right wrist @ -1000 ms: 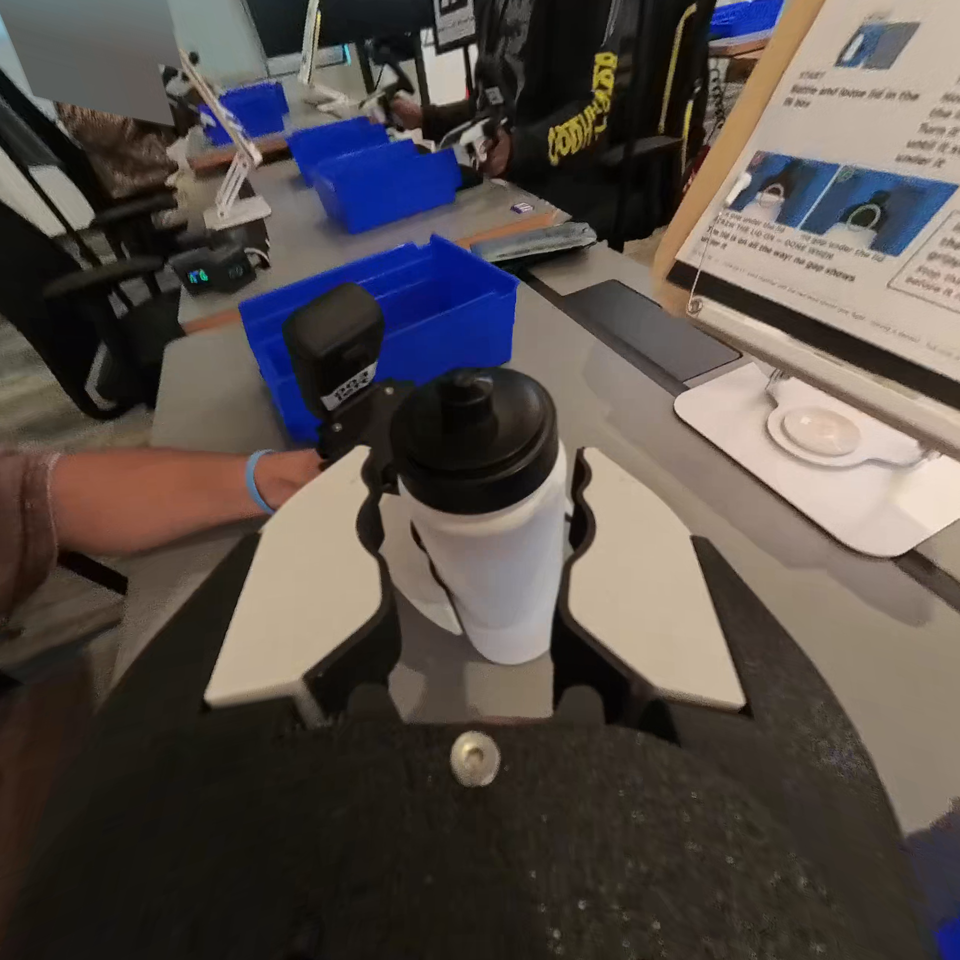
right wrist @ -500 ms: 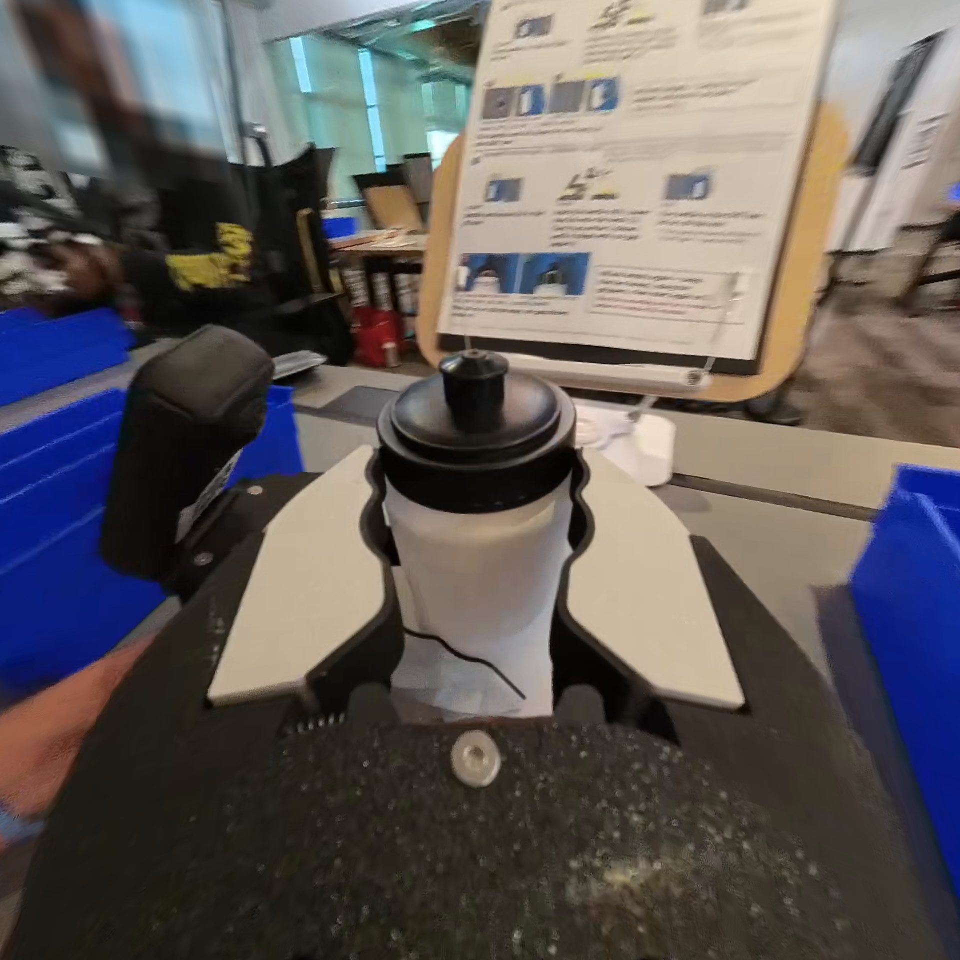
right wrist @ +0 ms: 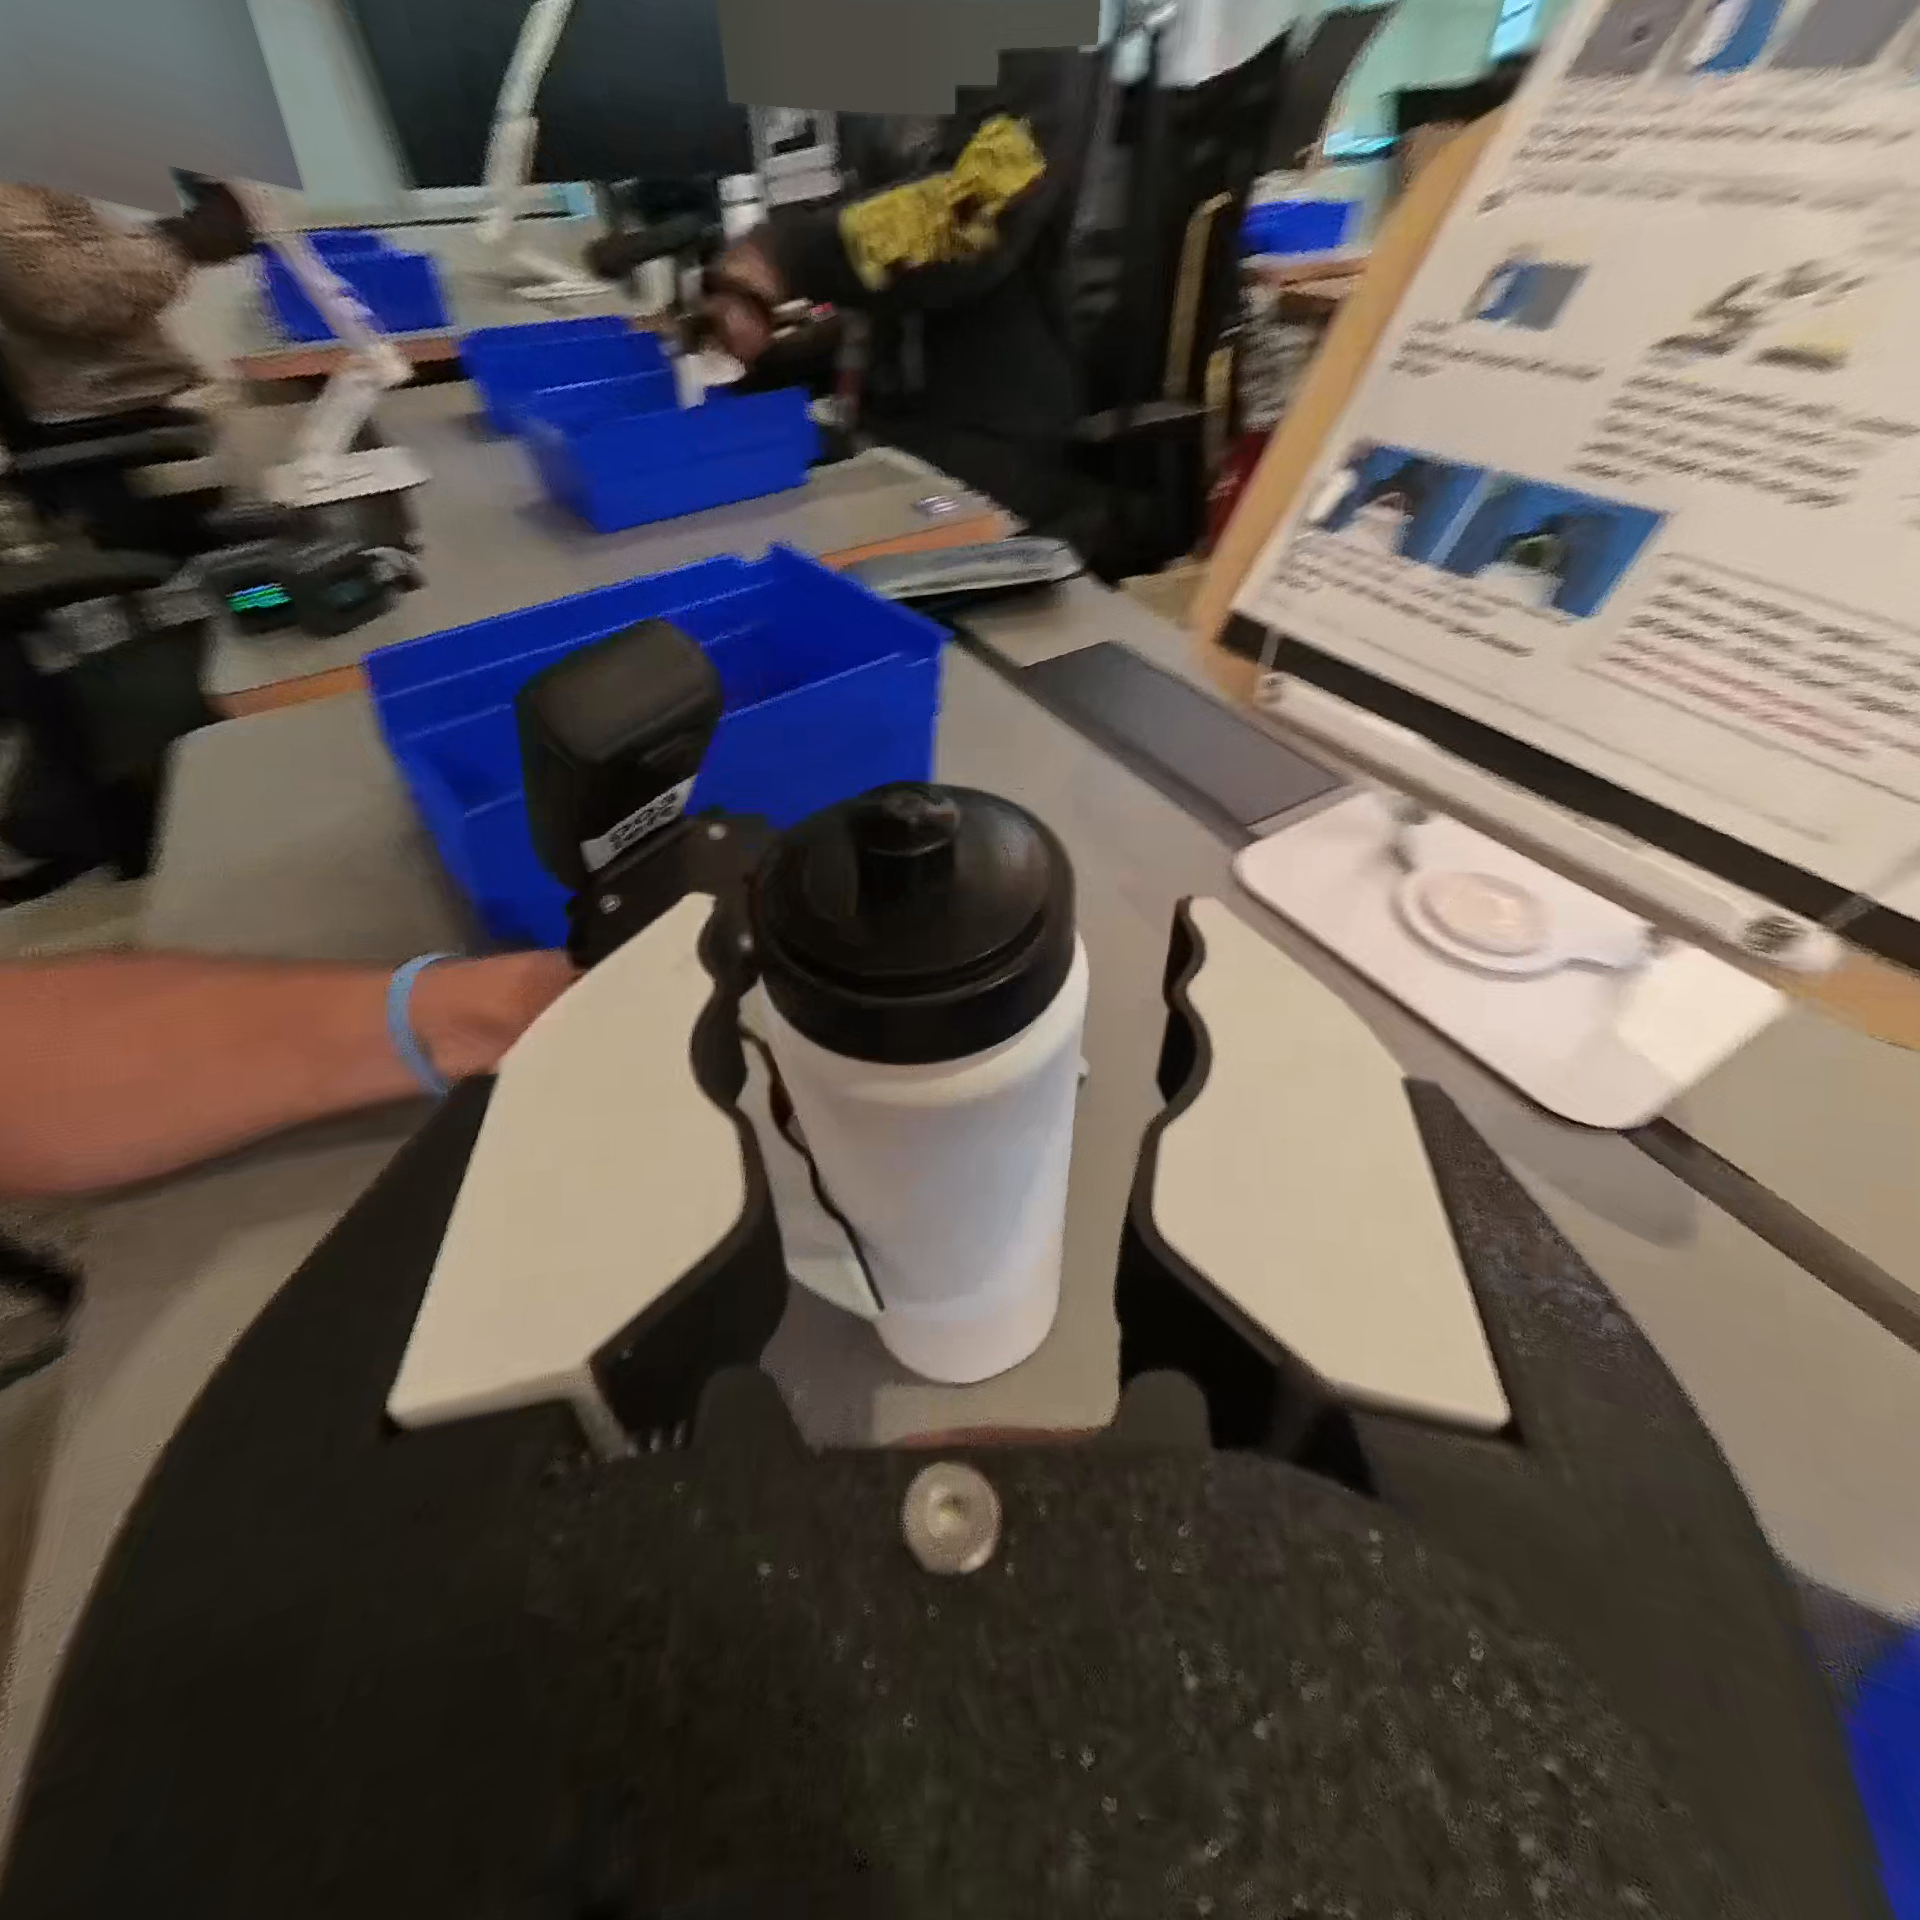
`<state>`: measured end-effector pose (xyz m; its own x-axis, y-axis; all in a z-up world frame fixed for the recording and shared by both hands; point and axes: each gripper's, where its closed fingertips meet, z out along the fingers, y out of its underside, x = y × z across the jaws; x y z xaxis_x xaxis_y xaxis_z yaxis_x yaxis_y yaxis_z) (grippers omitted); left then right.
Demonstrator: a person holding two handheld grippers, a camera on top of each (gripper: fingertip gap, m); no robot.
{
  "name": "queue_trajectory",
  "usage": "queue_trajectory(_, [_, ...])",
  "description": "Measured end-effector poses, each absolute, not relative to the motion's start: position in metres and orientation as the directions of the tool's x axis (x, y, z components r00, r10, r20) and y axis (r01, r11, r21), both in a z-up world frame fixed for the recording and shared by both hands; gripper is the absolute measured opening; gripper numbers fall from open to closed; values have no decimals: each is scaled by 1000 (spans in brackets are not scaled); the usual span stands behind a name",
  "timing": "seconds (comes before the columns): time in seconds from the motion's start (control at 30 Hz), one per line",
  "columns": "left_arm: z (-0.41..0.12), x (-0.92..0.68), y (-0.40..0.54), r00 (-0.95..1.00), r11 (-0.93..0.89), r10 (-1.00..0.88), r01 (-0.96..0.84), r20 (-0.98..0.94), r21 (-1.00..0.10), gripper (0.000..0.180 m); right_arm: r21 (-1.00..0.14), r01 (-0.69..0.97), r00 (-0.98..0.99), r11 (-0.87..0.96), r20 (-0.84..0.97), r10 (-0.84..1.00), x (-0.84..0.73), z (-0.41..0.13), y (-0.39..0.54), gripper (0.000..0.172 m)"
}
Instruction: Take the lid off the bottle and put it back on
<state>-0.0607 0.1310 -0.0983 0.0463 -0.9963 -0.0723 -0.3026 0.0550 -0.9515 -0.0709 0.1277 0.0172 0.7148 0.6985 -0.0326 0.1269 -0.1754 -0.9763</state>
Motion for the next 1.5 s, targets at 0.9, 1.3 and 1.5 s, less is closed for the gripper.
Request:
queue_trajectory(0.9, [-99, -61, 131, 44, 47, -997, -297, -62, -954, 88, -995, 15, 967, -100, -11, 254, -80, 16, 132, 69])
queue_trajectory(1.3, [-99, -62, 130, 42, 53, -997, -303, -69, -952, 88, -915, 366, 456, -168, 19, 890, -78, -1, 129, 75])
queue_trajectory(1.5, [-99, -62, 131, 44, 48, -997, -303, -64, -952, 88, -931, 282, 491, -231, -67, 869, -85, -6, 128, 65])
